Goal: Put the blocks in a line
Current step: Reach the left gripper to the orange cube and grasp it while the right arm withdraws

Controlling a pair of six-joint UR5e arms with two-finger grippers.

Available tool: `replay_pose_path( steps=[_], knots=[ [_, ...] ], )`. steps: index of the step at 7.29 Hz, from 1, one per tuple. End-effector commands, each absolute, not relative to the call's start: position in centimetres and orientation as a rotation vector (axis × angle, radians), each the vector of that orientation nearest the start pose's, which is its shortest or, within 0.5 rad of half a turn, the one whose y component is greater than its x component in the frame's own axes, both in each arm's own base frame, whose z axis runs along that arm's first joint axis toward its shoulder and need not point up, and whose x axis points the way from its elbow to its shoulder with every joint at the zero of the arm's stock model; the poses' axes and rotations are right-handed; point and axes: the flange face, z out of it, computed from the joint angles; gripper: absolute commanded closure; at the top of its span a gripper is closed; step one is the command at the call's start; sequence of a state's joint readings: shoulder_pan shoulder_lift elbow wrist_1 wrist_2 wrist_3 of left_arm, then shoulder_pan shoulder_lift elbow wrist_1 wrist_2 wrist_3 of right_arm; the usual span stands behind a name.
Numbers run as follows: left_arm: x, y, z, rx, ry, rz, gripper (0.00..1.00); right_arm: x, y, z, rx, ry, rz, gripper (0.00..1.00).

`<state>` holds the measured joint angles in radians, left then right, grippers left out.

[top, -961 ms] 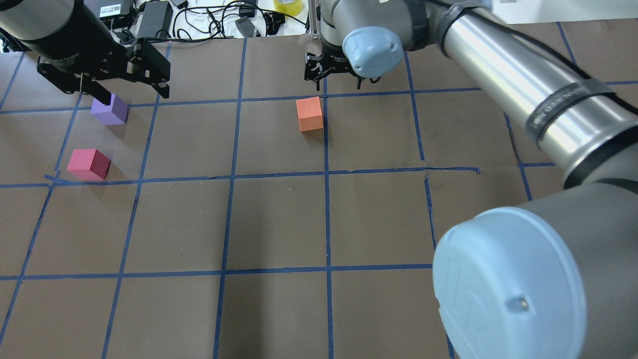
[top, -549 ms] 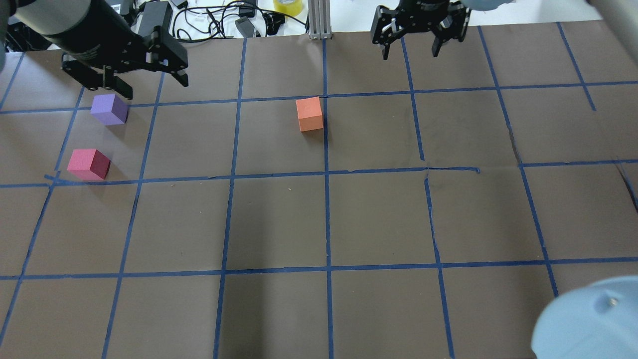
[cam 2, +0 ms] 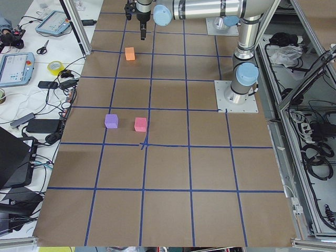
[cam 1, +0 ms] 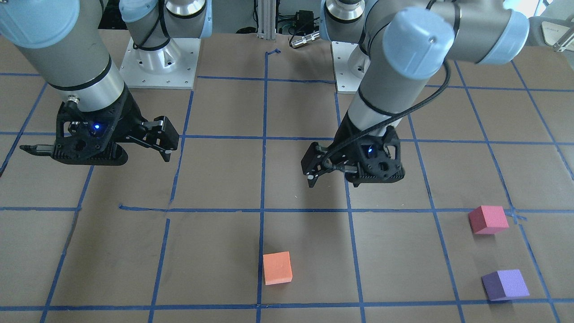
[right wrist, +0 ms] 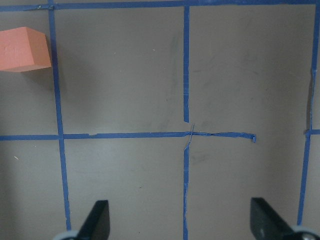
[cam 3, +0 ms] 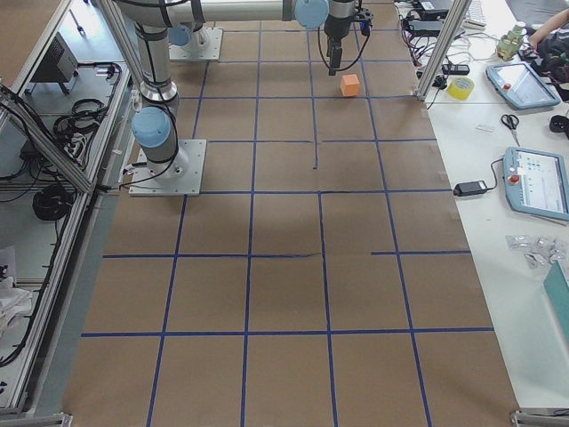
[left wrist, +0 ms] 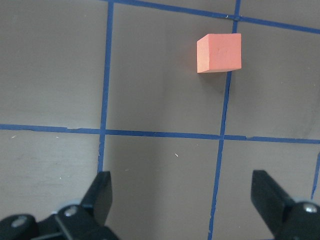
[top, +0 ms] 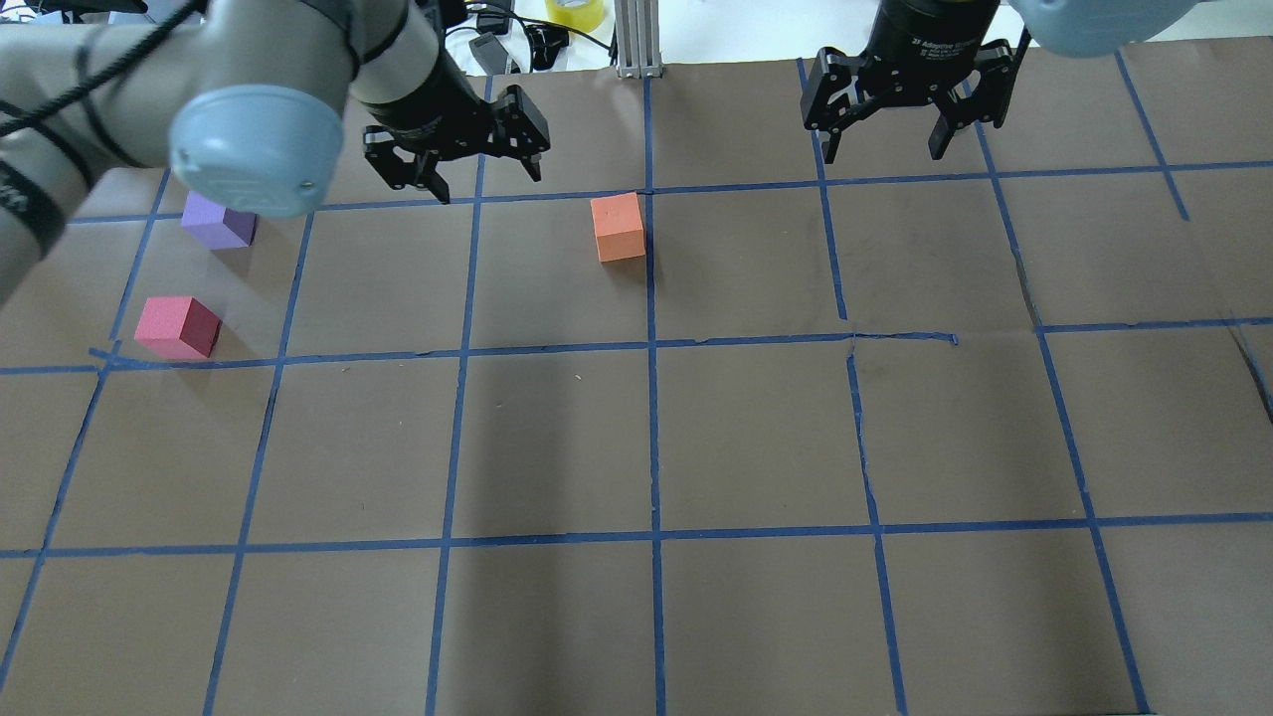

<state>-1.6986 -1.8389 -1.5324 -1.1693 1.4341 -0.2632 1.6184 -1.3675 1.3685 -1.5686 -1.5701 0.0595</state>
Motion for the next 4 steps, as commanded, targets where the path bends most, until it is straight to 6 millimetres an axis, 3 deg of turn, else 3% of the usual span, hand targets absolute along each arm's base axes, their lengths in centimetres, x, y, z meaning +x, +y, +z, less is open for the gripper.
replay_pose_path(
  steps=[1,2,3,4],
  knots=[
    [-26.2,-62.1,32.9,-0.312,3.236,-0.278,0.0,15.6,-55.0,47.0,0.026,3.158,0.03,0.0],
    [-27.4,-63.7,29.6,-0.311,3.232,-0.258,0.0,15.0,-55.0,46.5,0.048,3.158,0.042,0.0],
    [-29.1,-64.7,27.3,-0.33,3.209,-0.262,0.0,13.3,-55.9,47.5,0.094,3.149,-0.069,0.0],
    [-30.6,-65.5,26.2,-0.343,3.215,-0.285,0.0,12.6,-56.3,47.9,0.102,3.147,-0.116,0.0]
  ],
)
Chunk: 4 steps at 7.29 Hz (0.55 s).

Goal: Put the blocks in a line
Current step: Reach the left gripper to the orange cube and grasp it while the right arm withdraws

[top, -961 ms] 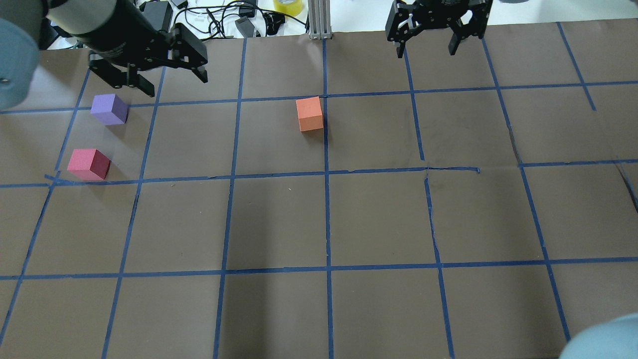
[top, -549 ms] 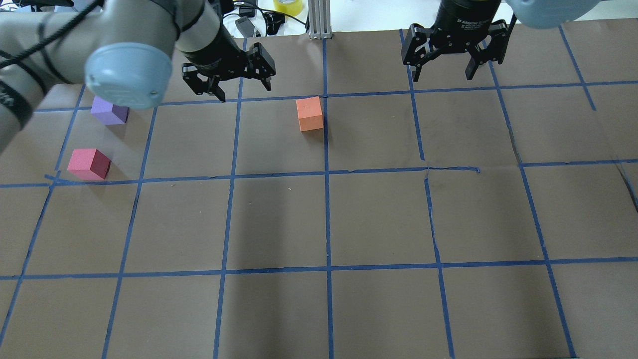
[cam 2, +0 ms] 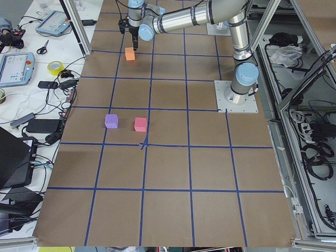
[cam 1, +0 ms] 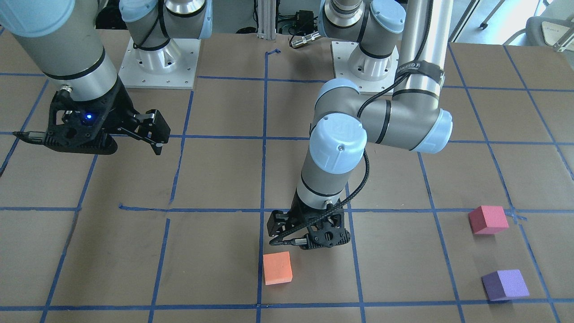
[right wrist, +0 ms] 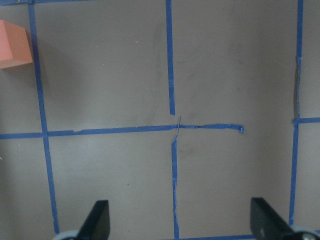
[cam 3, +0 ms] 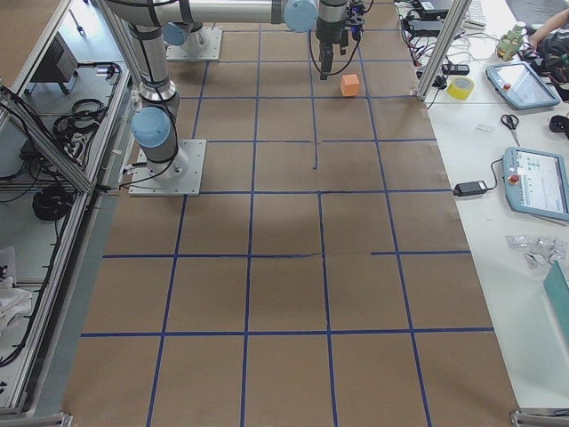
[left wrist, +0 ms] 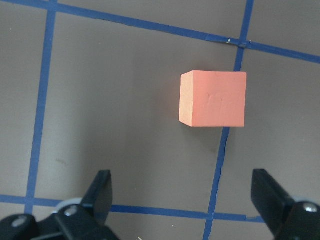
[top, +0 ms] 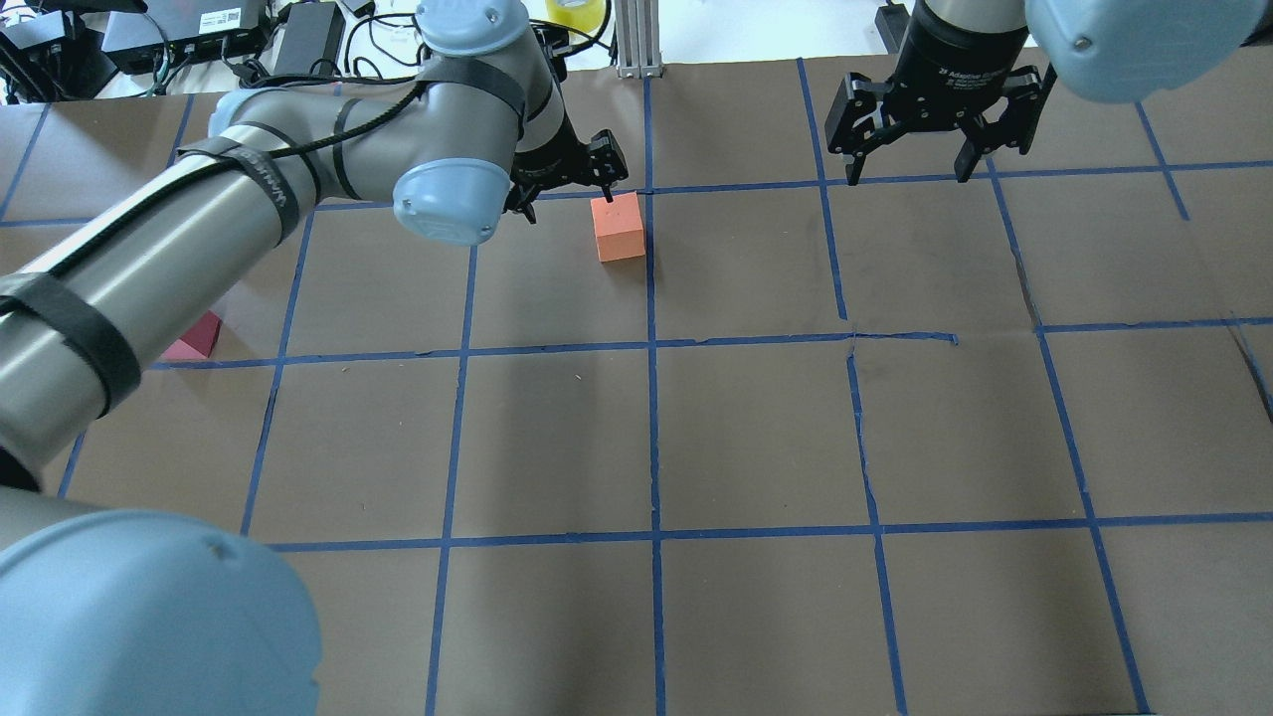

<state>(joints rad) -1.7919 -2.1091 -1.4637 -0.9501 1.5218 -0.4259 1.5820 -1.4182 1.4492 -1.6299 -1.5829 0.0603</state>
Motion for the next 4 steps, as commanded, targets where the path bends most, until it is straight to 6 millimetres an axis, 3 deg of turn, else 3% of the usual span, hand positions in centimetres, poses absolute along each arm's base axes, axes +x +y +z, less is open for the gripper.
replay_pose_path(
  steps=[1,2,4],
  knots=[
    [-30.9,-66.0,24.2,-0.351,3.21,-0.274,0.0,12.7,-56.0,48.0,0.087,3.139,-0.101,0.0],
    [-31.1,-66.7,22.2,-0.346,3.213,-0.305,0.0,12.9,-54.6,49.4,0.079,3.135,-0.103,0.0],
    [-31.4,-67.4,20.0,-0.351,3.211,-0.301,0.0,14.3,-52.8,49.2,0.066,3.027,-0.059,0.0]
  ],
)
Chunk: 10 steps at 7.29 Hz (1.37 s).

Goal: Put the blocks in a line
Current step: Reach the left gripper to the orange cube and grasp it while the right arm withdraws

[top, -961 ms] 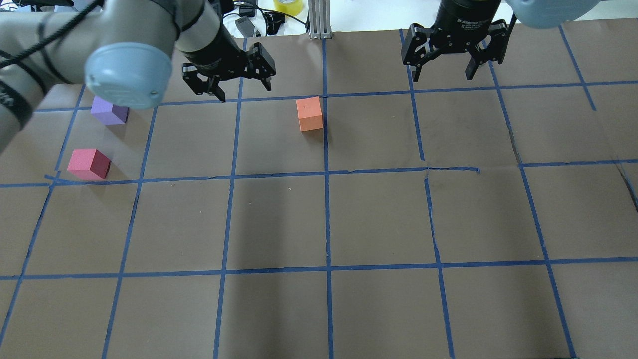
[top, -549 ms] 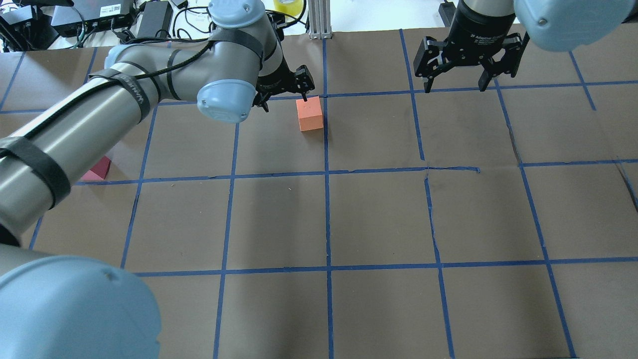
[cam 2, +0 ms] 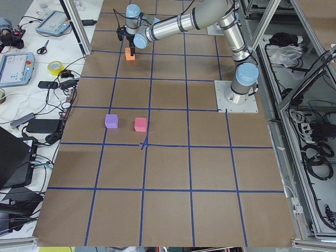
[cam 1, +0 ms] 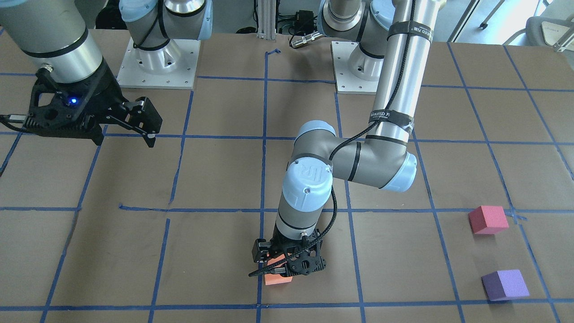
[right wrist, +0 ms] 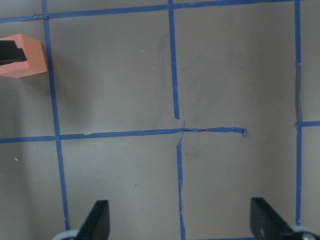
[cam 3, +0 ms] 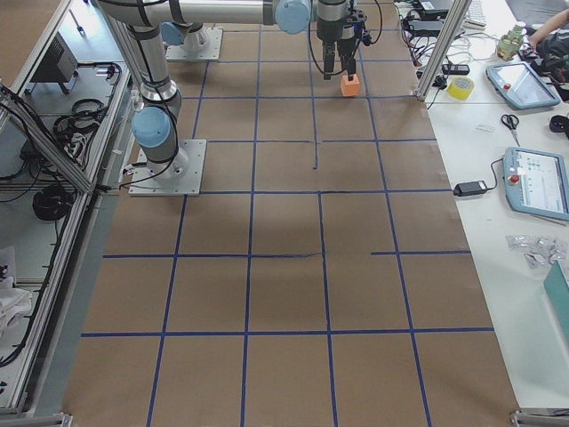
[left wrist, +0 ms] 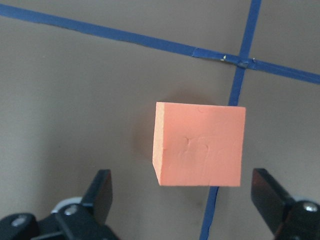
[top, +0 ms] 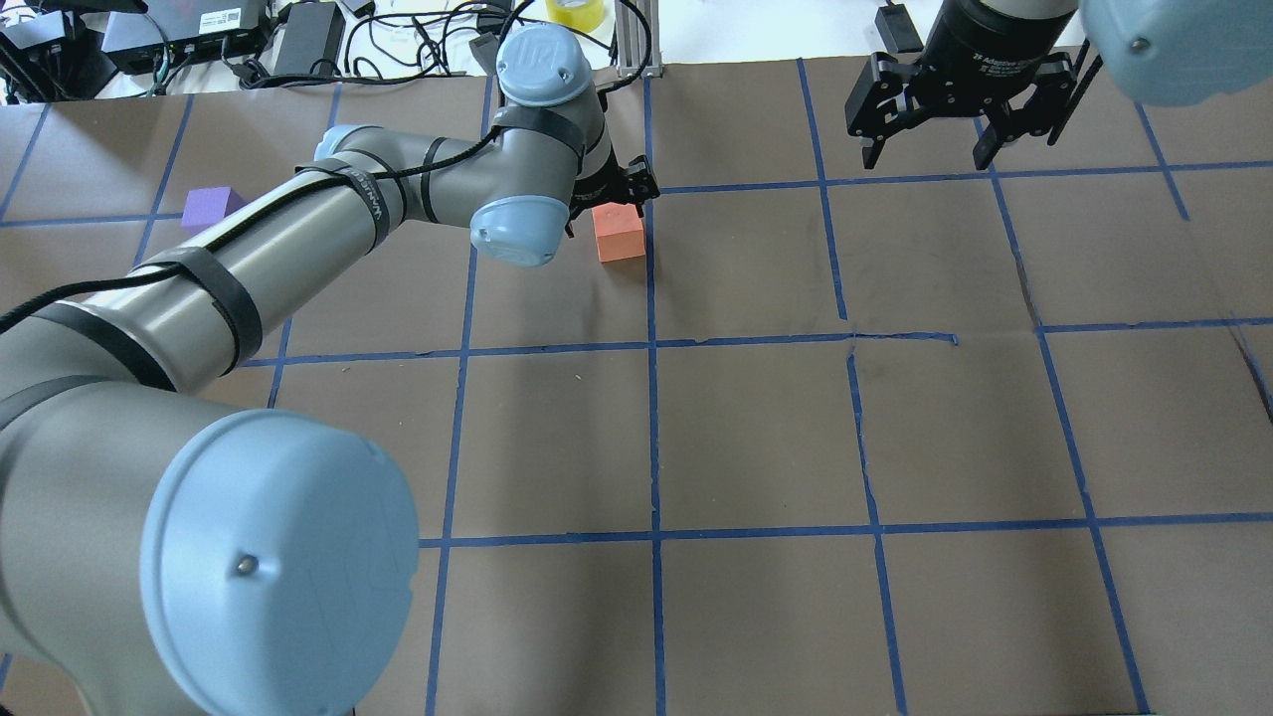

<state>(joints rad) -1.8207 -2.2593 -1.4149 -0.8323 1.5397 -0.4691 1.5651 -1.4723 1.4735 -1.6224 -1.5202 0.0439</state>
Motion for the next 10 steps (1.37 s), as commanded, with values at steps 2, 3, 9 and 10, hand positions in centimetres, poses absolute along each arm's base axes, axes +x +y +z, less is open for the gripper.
replay_pose_path(
  steps=[2,3,9,10],
  knots=[
    [-31.5,-67.7,18.3,-0.341,3.21,-0.29,0.08,14.3,-51.7,48.0,0.064,3.032,-0.021,0.0],
    [-31.5,-67.9,18.6,-0.341,3.213,-0.298,0.29,14.2,-50.8,47.6,0.065,3.038,-0.009,0.0],
    [-31.1,-68.6,22.4,-0.241,3.224,-0.385,0.2,14.4,-48.8,47.5,0.065,3.066,0.043,0.0],
    [-31.1,-68.4,23.4,-0.145,3.22,-0.407,0.37,15.3,-48.6,47.1,0.025,3.142,0.055,0.0]
  ],
)
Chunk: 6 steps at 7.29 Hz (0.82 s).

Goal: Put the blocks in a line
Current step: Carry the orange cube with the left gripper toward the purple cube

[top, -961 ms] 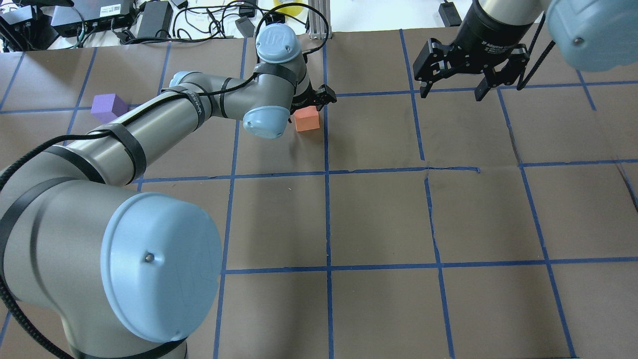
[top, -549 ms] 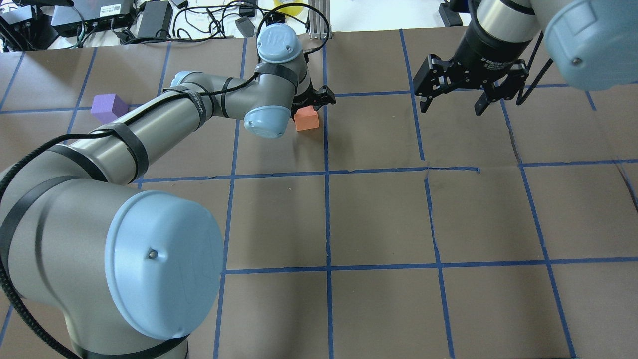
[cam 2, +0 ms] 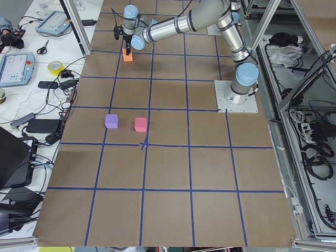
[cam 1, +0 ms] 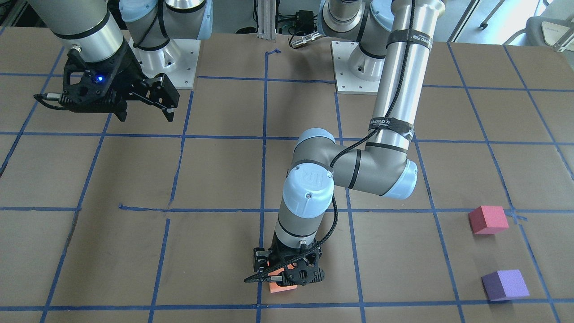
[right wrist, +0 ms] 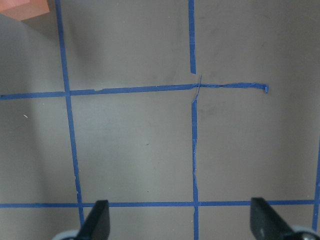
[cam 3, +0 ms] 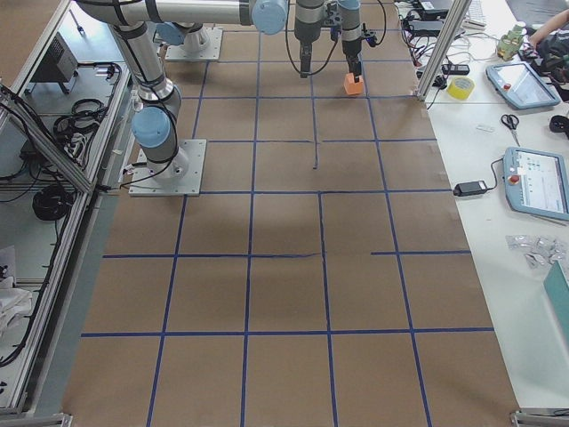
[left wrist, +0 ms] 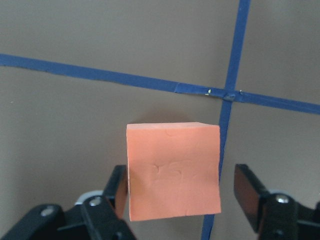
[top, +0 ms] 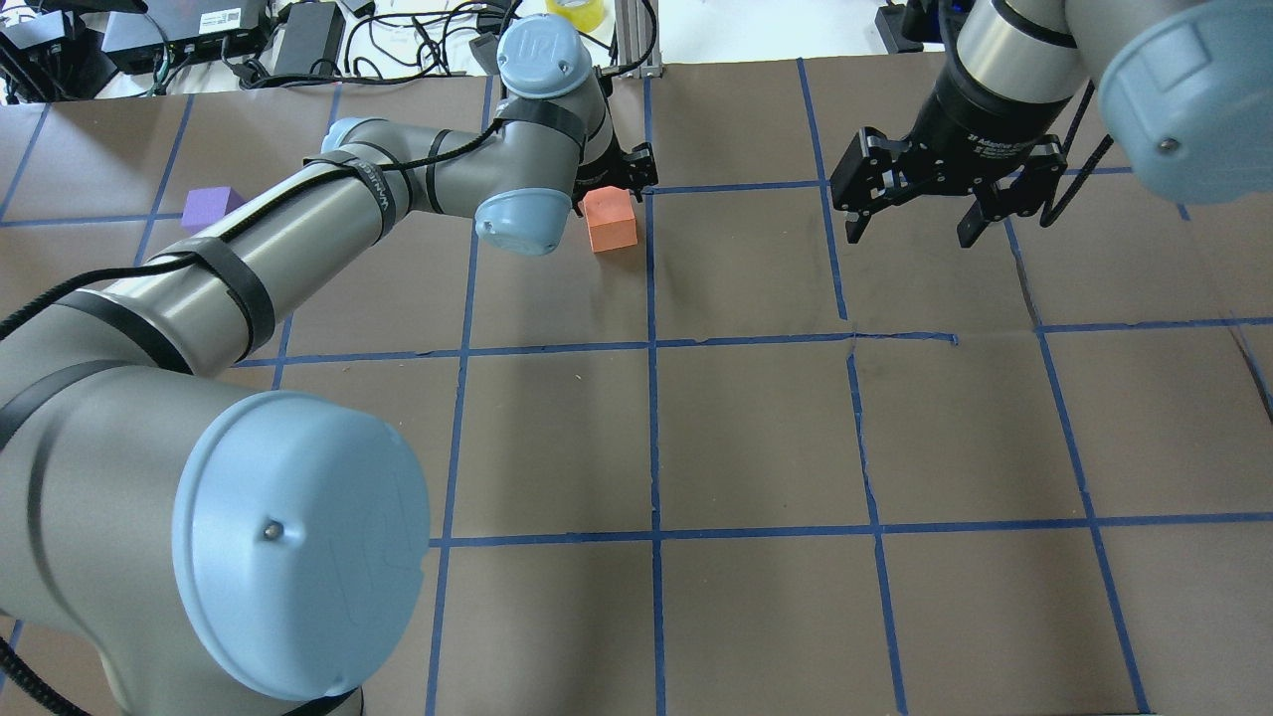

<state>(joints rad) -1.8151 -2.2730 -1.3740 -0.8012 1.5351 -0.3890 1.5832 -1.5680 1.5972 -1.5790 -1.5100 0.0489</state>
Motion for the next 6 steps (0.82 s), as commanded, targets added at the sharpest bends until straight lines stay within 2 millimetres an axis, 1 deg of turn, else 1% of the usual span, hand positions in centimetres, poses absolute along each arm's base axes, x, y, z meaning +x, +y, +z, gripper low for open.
replay_pose_path(
  steps=[1,2,3,4,5,6],
  knots=[
    [-31.1,-68.4,23.0,-0.15,3.225,-0.398,0.28,16.4,-48.3,46.9,-0.003,3.159,0.056,0.0],
    [-31.3,-68.6,21.3,-0.204,3.231,-0.359,0.26,16.5,-48.4,46.9,-0.007,3.153,0.052,0.0],
    [-31.3,-68.7,20.6,-0.257,3.231,-0.344,0.26,16.5,-48.5,46.7,-0.02,3.154,0.062,0.0],
    [-31.3,-68.7,20.7,-0.262,3.233,-0.348,0.26,16.5,-48.9,46.2,-0.017,3.154,0.067,0.0],
    [-31.3,-68.8,21.1,-0.259,3.235,-0.357,0.21,16.5,-48.9,46.2,-0.024,3.154,0.062,0.0],
    [-31.3,-68.8,20.9,-0.257,3.234,-0.353,0.17,16.5,-49.0,46.2,-0.029,3.154,0.059,0.0]
  ],
)
